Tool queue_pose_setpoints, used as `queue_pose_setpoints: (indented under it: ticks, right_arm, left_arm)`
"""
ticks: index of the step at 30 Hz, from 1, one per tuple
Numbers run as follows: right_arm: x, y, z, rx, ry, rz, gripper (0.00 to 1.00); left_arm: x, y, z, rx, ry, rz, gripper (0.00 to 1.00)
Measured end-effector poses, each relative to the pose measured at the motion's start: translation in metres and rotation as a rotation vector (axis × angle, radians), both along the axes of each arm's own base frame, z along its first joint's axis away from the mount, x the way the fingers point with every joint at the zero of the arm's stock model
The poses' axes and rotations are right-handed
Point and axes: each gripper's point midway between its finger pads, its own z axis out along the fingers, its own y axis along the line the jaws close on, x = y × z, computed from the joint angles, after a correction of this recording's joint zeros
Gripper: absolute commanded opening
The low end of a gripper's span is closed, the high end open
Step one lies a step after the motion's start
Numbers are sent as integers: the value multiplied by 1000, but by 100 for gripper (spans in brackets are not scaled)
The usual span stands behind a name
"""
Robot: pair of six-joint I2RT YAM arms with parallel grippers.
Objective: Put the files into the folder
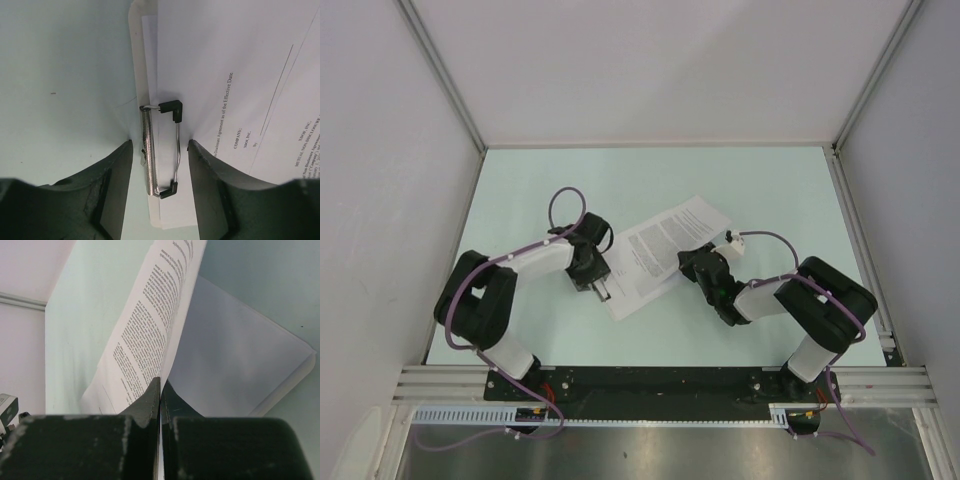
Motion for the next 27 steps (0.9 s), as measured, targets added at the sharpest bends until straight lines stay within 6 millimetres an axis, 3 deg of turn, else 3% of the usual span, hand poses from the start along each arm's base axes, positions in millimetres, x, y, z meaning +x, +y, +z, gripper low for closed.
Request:
queue_pose_setpoints:
  ticks: [9, 17, 23, 27]
  right_arm:
    - [-1, -2, -14, -4, 37, 0, 0]
    - [-4, 2, -27, -6, 68, 23, 0]
    - [-6, 4, -29, -2, 75, 34, 0]
    - [-8, 9, -28, 5, 73, 64, 7]
  left_arm:
    - [-2, 1, -2, 95, -8, -3, 48]
    - [-3, 0, -2, 122, -10, 0, 52]
    - [-2, -3, -3, 117, -19, 3, 38]
    - [-3, -4, -3, 105, -36, 2, 22]
